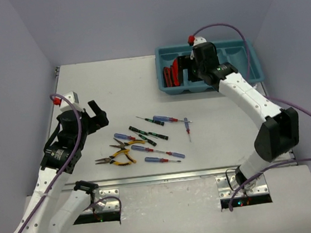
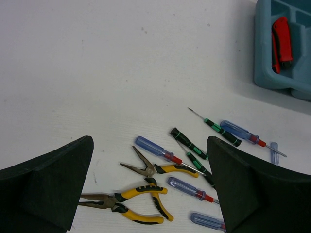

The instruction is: Sort the tools into containers

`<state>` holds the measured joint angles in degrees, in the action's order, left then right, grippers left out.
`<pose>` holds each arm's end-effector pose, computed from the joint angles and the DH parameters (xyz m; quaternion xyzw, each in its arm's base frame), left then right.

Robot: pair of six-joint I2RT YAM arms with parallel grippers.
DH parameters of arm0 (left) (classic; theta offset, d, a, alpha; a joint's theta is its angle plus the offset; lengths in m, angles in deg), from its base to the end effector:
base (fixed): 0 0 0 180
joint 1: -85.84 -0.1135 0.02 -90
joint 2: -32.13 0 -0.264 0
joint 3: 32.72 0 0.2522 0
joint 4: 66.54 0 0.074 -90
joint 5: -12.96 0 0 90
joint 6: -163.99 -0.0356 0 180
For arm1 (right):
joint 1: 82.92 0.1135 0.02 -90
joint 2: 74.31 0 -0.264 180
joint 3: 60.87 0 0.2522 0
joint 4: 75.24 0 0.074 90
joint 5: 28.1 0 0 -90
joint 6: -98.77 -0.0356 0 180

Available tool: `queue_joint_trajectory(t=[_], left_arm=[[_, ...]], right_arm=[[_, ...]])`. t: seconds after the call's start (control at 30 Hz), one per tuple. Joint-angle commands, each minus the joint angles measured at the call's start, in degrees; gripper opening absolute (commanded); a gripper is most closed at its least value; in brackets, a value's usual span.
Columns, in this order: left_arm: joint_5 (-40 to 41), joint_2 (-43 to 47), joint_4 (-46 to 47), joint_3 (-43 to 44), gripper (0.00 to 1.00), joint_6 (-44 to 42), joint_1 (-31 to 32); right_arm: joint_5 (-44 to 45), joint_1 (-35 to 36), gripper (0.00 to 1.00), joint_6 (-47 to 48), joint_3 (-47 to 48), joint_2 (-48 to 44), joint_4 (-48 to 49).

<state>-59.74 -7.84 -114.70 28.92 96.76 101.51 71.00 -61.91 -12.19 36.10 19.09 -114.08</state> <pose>0.1460 -0.0300 0.3280 -0.1311 0.8341 -0.0505 0.5334 0.3535 0.1297 0.3297 0.0361 0.8853 0.0983 0.4530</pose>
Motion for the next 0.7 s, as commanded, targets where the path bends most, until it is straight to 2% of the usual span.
queue_joint_trajectory(t=[0.0,0.07,0.17,0.33,0.5,0.67], left_arm=[[-0.8,1.1,2.4,0.7,1.00,-0.6,-0.7],[-0.8,1.3,2.6,0.7,1.00,-0.6,-0.7],[-0.7,1.5,2.5,0.7,1.00,-0.6,-0.7],[-0.8,1.6,2.5,0.6,1.00,-0.6,-0.7],[-0.9,1.7,2.6,0.6,1.00,-0.6,-0.7],[-1.4,1.3,2.7,0.5,1.00,-0.7,-0.6]], right_arm=[[4.8,3.1,0.95,-3.0,-13.1,-5.3,-2.1],[4.4,4.0,0.89,-3.7,-16.3,-6.5,-2.5],[4.0,6.4,0.69,-6.2,-24.9,-8.2,-0.5],[3.8,10.7,0.53,-9.5,-32.0,-8.5,3.7],[3.6,10.9,0.43,-10.1,-33.9,-4.5,7.0],[2.7,11.0,0.41,-10.0,-31.2,1.5,7.9]])
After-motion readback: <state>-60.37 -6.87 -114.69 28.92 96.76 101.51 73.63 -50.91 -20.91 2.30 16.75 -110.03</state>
